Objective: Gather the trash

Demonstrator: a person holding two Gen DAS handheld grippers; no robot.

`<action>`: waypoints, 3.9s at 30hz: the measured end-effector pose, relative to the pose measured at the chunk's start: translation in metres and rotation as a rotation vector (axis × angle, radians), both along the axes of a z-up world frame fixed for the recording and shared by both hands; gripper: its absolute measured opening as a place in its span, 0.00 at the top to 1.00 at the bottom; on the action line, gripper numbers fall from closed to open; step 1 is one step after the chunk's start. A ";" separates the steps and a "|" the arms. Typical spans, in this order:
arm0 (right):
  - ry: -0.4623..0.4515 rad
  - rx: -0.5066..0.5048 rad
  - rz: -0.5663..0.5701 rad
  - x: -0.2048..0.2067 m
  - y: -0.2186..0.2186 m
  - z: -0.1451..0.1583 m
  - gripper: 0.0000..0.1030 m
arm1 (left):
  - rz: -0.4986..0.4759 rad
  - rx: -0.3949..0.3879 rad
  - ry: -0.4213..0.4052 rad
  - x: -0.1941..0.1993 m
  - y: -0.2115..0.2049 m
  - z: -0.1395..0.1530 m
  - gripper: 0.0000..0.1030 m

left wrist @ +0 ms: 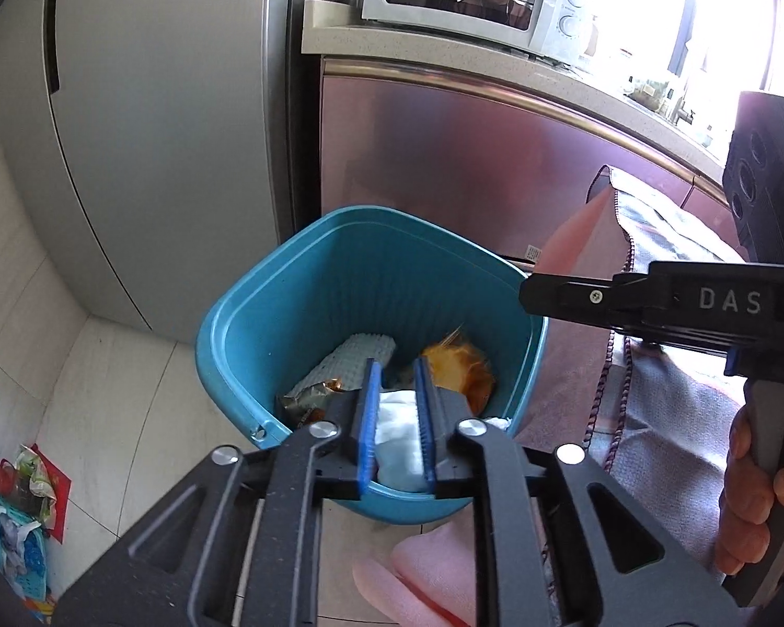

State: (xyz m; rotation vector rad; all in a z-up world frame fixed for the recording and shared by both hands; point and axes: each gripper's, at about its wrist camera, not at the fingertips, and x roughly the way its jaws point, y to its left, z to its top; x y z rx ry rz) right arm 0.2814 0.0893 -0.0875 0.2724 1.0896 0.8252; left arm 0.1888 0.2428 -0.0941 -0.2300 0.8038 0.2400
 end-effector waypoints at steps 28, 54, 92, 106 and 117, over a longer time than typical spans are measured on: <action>-0.287 0.001 -0.051 -0.087 -0.105 0.052 0.46 | -0.095 0.122 -0.244 -0.086 -0.073 0.073 0.20; -0.621 -0.152 -0.359 -0.228 -0.215 0.072 0.07 | -0.180 0.110 -0.376 -0.161 -0.147 0.095 0.06; -0.747 -0.236 -0.581 -0.290 -0.251 0.073 0.07 | -0.223 0.164 -0.436 -0.194 -0.203 0.095 0.06; -0.742 -0.237 -0.579 -0.291 -0.250 0.072 0.07 | -0.228 0.158 -0.436 -0.194 -0.201 0.093 0.06; -0.737 -0.241 -0.578 -0.289 -0.250 0.071 0.07 | -0.225 0.151 -0.427 -0.190 -0.200 0.090 0.06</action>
